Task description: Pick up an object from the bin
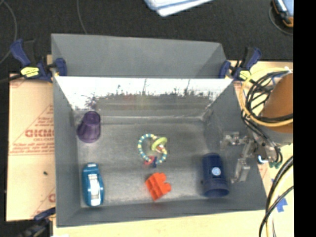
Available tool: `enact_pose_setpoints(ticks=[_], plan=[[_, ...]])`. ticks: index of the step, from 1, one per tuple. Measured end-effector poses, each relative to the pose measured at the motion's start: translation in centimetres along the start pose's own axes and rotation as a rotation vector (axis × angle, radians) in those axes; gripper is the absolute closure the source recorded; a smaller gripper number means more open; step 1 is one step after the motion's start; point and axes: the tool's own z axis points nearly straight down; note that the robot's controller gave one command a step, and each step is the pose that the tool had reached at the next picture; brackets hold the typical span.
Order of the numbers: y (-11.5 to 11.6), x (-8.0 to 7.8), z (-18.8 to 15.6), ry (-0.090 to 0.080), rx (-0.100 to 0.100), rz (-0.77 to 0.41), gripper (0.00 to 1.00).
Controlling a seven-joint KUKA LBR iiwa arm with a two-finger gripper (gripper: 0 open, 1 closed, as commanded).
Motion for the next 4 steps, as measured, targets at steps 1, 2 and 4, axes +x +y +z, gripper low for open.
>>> enact_pose_setpoints(ticks=[1,2,4], plan=[[0.4,-1.1,7.6,-0.016,0.004,0.145,0.0],[1.6,0.2,9.4,-0.013,0.007,-0.263,0.0],[2.1,-0.6,10.3,-0.02,0.006,0.133,1.0]])
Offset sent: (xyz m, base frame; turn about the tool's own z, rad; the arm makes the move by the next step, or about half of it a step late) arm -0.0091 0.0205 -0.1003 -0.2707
